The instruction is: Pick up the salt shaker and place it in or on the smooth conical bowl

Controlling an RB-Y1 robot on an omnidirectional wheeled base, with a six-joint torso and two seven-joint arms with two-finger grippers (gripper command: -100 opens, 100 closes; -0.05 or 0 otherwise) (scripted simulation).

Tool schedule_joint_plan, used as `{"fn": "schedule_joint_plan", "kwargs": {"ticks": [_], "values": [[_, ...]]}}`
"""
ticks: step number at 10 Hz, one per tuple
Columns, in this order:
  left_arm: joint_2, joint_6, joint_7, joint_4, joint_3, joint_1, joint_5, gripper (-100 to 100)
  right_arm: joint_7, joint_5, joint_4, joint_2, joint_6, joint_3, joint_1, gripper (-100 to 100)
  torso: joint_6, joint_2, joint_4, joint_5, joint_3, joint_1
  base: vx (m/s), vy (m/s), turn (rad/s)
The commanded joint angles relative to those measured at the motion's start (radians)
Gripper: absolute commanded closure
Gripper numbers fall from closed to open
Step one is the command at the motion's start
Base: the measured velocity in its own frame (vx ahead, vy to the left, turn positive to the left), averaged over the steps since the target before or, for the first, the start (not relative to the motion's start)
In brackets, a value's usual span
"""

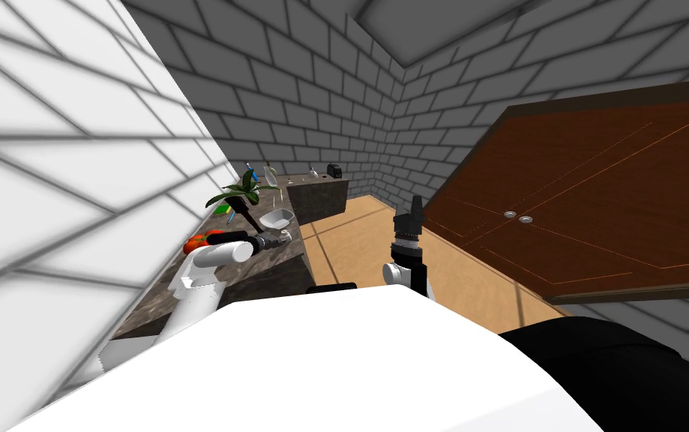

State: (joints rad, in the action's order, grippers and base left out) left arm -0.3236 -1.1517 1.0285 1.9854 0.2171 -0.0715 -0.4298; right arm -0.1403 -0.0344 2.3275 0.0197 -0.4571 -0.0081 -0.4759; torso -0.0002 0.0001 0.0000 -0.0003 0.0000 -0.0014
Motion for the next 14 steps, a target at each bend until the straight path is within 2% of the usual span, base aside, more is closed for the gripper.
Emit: {"fn": "schedule_joint_plan", "kwargs": {"ticks": [1,3,4,5,6,14], "values": [[-0.007,-0.037,0.021,-0.009,0.0,0.013,0.009,-100,0.0,0.0,0.0,0.0,0.0,0.0,0.0,0,0.0,0.0,0.0,0.0,0.0,0.0,0.009,-0.027,-0.044],[-0.014,-0.068,0.038,-0.019,-0.003,0.027,0.019,-100,0.0,0.0,0.0,0.0,0.0,0.0,0.0,0,0.0,-0.001,0.0,0.0,0.0,-0.001,0.015,-0.04,-0.052],[-0.011,-0.055,0.031,-0.017,-0.002,0.022,0.016,-100,0.0,0.0,0.0,0.0,0.0,0.0,0.0,0,0.0,-0.001,0.0,0.0,-0.001,-0.002,0.007,-0.024,-0.008],[-0.011,-0.058,0.033,-0.018,-0.003,0.023,0.017,0,0.0,0.0,0.0,0.0,0.0,0.0,0.0,0,0.0,-0.001,0.0,0.0,0.0,-0.001,0.0,0.0,0.0],[-0.009,-0.042,0.03,-0.064,0.005,0.05,0.027,-100,0.0,0.0,0.0,0.0,0.0,0.0,0.0,0,0.0,0.0,0.0,0.0,0.0,0.001,-0.027,0.008,-0.094],[-0.001,0.023,0.021,-0.25,0.035,0.159,0.067,-100,0.0,0.0,0.0,0.0,0.0,0.0,0.0,0,0.0,0.003,0.001,0.0,0.002,0.001,-0.05,0.006,-0.082]]}}
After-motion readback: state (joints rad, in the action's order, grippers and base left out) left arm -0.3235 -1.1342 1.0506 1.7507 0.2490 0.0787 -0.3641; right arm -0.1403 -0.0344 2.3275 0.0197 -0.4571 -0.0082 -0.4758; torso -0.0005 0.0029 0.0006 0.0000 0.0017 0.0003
